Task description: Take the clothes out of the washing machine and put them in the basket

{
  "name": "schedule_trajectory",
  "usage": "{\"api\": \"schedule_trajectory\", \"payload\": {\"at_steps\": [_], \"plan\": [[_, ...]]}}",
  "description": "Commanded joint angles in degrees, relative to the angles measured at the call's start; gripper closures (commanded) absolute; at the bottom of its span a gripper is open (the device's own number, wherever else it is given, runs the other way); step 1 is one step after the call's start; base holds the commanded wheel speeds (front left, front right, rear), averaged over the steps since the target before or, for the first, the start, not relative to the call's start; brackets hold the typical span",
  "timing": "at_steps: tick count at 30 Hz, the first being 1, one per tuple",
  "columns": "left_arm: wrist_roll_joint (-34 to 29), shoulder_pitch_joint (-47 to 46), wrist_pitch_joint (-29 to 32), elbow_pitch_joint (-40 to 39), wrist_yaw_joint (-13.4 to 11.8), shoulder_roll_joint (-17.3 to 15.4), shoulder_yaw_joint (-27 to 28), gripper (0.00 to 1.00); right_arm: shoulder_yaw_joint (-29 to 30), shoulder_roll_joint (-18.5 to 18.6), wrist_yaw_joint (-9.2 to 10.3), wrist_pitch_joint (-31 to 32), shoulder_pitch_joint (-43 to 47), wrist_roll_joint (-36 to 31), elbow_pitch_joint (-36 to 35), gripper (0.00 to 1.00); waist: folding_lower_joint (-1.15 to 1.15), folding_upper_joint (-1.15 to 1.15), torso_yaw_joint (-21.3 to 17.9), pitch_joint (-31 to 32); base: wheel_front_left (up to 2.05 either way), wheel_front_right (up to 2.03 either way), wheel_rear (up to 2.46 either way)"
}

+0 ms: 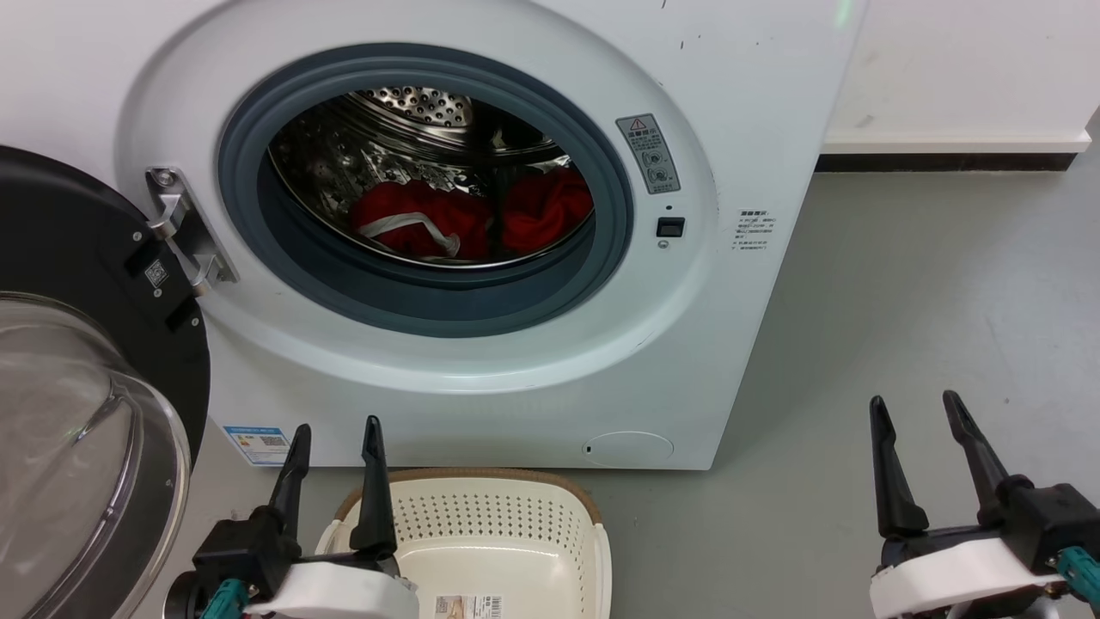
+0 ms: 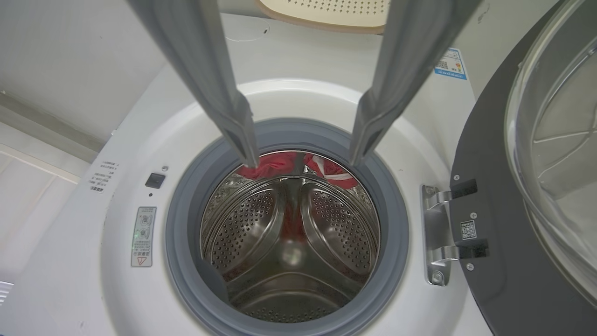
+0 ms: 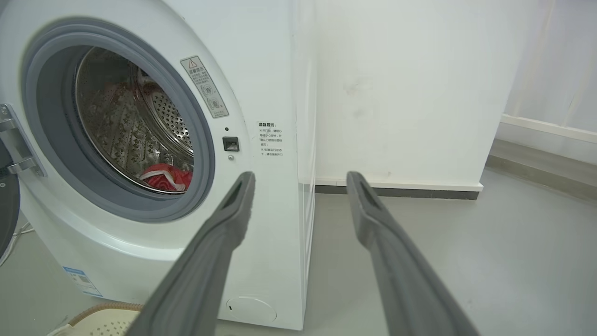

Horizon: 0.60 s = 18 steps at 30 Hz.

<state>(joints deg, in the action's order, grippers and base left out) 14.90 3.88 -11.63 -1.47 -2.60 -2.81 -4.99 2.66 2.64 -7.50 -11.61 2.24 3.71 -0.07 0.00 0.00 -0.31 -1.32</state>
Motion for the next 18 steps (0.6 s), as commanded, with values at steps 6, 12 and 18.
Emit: {"api": "schedule_trajectory", "payload": {"at_steps": [6, 12, 18], "plan": [[-3.65, 0.78, -1.07, 0.89, 0.50, -0.10, -0.98, 0.00, -0.58, 0.31, 0.02, -1.13, 0.09, -2.82, 1.48, 0.00, 0.00, 0.00, -0.35, 0.19, 0.00, 0.00, 0.00], [-7.09, 1.17, -1.76, 1.62, 0.75, -0.19, -2.26, 0.00, -1.64, 0.33, 0.02, -1.72, -0.06, -5.77, 0.34, 0.00, 0.00, 0.00, -0.62, 0.30, 0.00, 0.00, 0.00], [-10.20, 1.29, -2.42, 2.77, 0.27, -0.61, -3.36, 0.00, -2.04, 0.34, 0.02, -2.43, 0.55, -8.81, -0.46, 0.00, 0.00, 0.00, -0.78, 0.34, 0.00, 0.00, 0.00]]}}
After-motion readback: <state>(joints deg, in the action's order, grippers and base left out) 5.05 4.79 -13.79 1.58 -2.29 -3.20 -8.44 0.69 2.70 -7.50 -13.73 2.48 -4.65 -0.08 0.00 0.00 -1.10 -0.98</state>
